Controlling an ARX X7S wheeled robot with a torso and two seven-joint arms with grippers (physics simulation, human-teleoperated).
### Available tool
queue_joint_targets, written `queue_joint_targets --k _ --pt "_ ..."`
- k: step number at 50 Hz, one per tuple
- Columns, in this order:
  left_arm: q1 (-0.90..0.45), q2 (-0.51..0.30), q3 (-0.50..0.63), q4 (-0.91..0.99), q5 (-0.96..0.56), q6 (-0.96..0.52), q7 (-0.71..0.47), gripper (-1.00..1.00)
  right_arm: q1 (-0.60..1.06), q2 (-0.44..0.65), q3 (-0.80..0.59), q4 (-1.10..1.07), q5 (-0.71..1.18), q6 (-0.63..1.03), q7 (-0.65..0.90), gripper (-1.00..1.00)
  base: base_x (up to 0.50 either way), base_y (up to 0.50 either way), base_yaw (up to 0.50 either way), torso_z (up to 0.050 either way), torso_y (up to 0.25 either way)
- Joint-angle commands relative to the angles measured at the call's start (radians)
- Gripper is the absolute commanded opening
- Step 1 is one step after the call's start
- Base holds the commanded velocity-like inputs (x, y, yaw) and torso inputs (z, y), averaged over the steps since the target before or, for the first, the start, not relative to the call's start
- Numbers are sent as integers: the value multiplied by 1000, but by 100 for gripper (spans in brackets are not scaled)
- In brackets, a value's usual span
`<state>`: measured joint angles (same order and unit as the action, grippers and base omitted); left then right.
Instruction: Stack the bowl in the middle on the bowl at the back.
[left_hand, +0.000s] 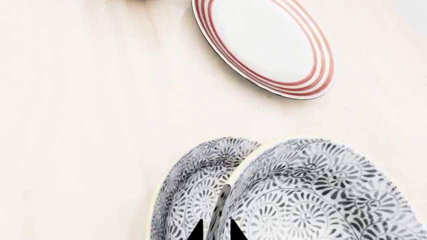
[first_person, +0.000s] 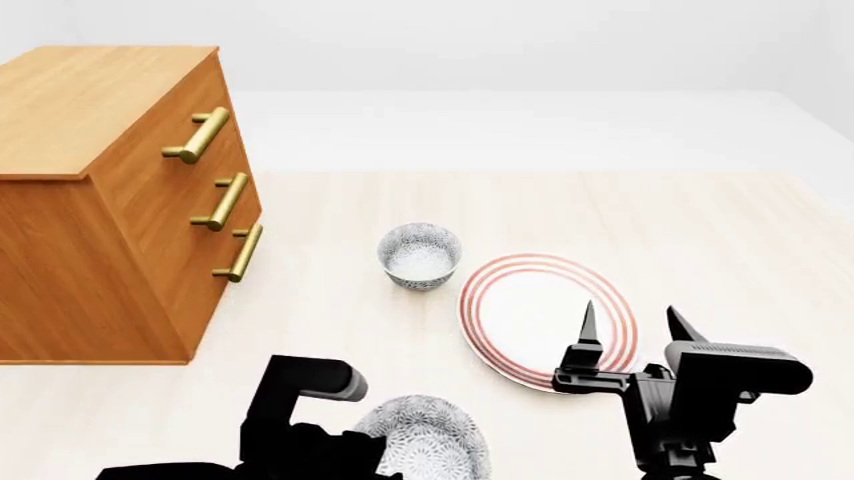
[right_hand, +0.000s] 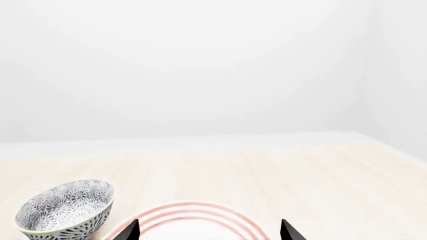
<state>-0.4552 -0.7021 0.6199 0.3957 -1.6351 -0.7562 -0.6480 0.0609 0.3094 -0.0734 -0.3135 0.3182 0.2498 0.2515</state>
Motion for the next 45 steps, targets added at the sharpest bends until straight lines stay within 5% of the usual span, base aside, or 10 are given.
queue_joint_targets --k 1,6,7,30,45 --pt "-4 1 -5 3 -6 9 17 -100 1 2 -2 9 5 -6 0 100 0 0 0 0 0" --pt "-3 0 -7 3 -2 14 21 -100 0 3 -3 10 6 -8 0 100 0 0 0 0 2" --pt "-3 -1 -8 3 -2 15 22 100 0 3 -3 11 7 -8 0 100 0 0 0 0 0" --pt "14 -25 -43 55 12 57 35 100 -4 9 -6 20 13 -17 5 100 0 0 0 0 0" --pt "20 -121 -200 210 -32 168 89 100 -5 14 -10 10 17 -14 11 100 0 0 0 0 0"
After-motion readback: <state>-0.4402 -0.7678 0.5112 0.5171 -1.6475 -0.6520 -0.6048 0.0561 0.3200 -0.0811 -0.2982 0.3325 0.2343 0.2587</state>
